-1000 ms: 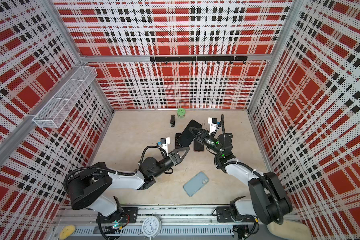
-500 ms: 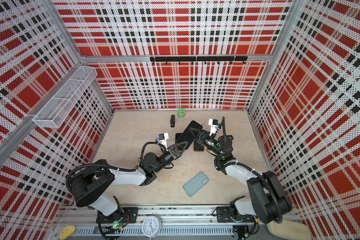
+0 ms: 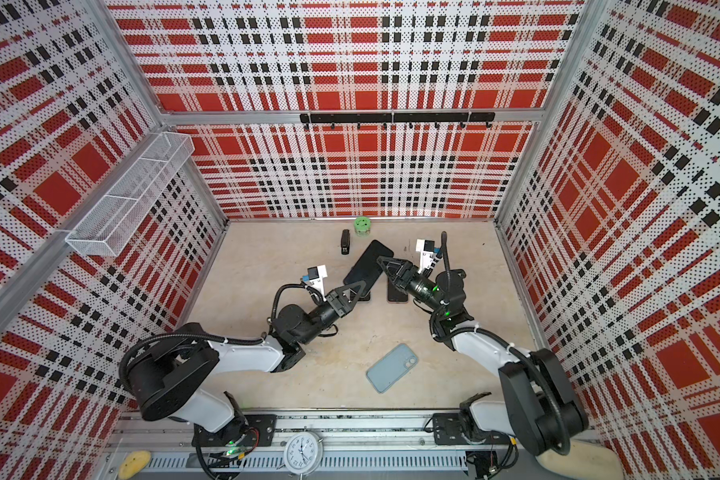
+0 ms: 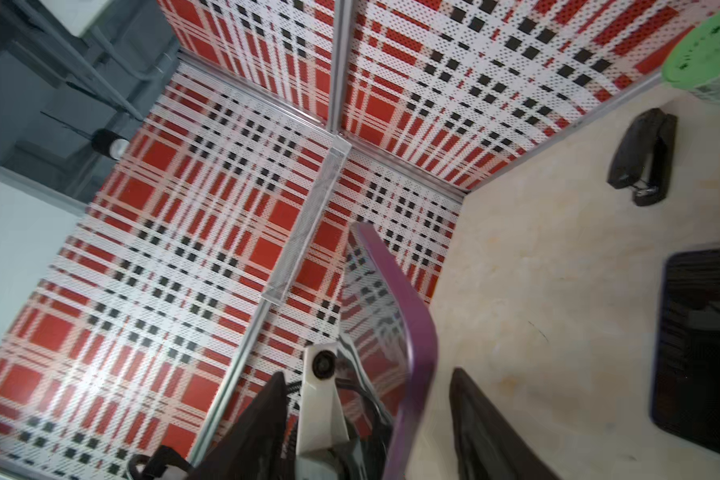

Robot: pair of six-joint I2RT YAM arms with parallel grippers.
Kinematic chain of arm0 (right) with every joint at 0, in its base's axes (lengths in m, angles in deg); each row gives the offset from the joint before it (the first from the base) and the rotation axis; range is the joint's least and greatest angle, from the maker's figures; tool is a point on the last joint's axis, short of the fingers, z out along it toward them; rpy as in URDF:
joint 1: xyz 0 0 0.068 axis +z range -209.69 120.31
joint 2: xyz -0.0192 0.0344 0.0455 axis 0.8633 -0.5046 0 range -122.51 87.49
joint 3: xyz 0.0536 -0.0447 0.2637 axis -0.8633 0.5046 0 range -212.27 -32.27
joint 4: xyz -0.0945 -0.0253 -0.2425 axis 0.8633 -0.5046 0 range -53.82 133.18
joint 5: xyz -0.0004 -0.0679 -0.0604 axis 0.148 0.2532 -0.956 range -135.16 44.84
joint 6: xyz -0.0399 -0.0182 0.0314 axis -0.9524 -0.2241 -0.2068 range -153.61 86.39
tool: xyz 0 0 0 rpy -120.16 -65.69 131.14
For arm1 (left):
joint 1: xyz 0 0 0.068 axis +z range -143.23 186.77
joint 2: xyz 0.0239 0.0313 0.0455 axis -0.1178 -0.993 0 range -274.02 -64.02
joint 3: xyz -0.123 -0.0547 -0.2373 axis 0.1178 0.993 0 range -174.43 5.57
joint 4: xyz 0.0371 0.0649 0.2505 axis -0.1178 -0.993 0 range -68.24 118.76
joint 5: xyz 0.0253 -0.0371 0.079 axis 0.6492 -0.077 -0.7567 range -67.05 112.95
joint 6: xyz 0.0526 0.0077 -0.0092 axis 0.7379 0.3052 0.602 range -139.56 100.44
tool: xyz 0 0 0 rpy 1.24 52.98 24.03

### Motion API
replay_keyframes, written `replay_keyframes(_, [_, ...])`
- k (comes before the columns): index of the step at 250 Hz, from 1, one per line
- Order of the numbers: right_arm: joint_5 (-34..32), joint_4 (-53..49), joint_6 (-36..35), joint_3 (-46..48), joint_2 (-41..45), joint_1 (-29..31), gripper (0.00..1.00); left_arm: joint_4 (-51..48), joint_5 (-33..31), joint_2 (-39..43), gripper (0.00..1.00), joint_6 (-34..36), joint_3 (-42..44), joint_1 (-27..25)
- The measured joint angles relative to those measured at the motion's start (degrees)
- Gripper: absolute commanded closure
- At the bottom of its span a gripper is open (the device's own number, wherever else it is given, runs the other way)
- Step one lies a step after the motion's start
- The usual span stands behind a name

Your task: Put the phone into the phone case

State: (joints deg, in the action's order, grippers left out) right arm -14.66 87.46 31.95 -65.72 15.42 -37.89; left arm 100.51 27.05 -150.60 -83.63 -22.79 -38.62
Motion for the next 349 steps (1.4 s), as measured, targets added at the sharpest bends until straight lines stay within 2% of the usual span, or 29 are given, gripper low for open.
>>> replay_keyframes(33, [-3.19, -24.48, -11.47, -6.23, 8.22, -0.02, 0.32, -7.37, 3.10, 8.83, 1.00, 0.76, 3.65, 6.82])
replay_keyframes(79, [-8.94, -53.44, -26.10, -15.13, 12.17, 0.04, 0.37, -33.77, 7.98, 26.64, 1.00, 8.37, 1.86, 14.53])
replay_keyframes(112, [-13.00, -70.18, -31.85, -14.69, 11.98, 1.40, 0.37, -53.07, 12.79, 34.51, 1.00, 14.58, -3.21, 18.91])
replay_keyframes(154, [-18.82, -84.67, -35.08, -12.87, 10.67, 6.95, 0.41, -65.64, 20.65, 37.48, 1.00, 16.87, -4.13, 24.70])
replay_keyframes(191, [-24.63, -91.08, -35.15, -12.57, 4.11, 13.03, 0.44, -72.13, 26.08, 37.73, 1.00, 16.94, -3.17, 26.25])
replay_keyframes(232, [-26.99, -91.89, -34.88, -9.94, -2.82, 17.64, 0.45, -75.03, 29.07, 40.00, 1.00, 16.52, -1.33, 26.64])
replay_keyframes(325, [-31.43, -88.65, -35.23, -10.73, -9.29, 18.03, 0.47, -75.17, 29.90, 43.10, 1.00, 15.78, 0.15, 27.12])
replay_keyframes(349, [-32.30, -87.56, -36.04, -11.39, -10.51, 17.59, 0.51, -74.82, 29.99, 43.85, 1.00, 15.28, 1.51, 27.89])
